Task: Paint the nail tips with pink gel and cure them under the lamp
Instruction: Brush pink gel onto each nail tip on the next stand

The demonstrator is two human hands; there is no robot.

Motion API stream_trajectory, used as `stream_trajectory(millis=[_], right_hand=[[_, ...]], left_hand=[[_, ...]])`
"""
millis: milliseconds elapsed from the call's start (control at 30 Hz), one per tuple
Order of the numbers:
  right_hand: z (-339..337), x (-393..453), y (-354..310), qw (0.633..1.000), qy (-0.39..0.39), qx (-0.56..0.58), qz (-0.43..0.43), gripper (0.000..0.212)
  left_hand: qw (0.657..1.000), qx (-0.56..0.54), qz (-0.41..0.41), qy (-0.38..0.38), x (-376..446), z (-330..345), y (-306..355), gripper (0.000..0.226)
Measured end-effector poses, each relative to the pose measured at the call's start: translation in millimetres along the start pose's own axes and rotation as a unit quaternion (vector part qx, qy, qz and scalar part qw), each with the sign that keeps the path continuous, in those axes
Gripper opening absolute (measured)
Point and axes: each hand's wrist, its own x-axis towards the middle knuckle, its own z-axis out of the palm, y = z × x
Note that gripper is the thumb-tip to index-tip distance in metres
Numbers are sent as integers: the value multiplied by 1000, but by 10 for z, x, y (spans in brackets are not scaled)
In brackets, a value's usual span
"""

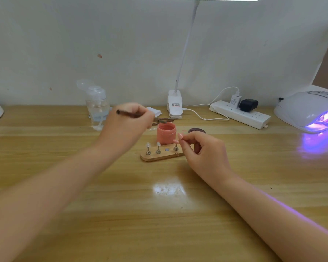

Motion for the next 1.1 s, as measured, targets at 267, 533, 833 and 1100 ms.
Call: stream_trajectory(millis=[267, 533, 833, 1100], right_hand=[[-14, -5, -44, 1000, -10, 9, 4, 5], [-11, -8, -41, 1000, -16, 5, 3, 4], [5, -5, -40, 1000, -9, 4, -5, 4], [-2, -9, -42, 1000, -4, 5, -12, 5]], left_hand=[[978, 110, -104, -140, 736, 205, 210, 10], [957, 147, -142, -205, 747, 411, 128, 14], [935, -98, -318, -125, 772, 56, -133, 13], [902, -187, -373, -108, 652, -219, -369, 19]])
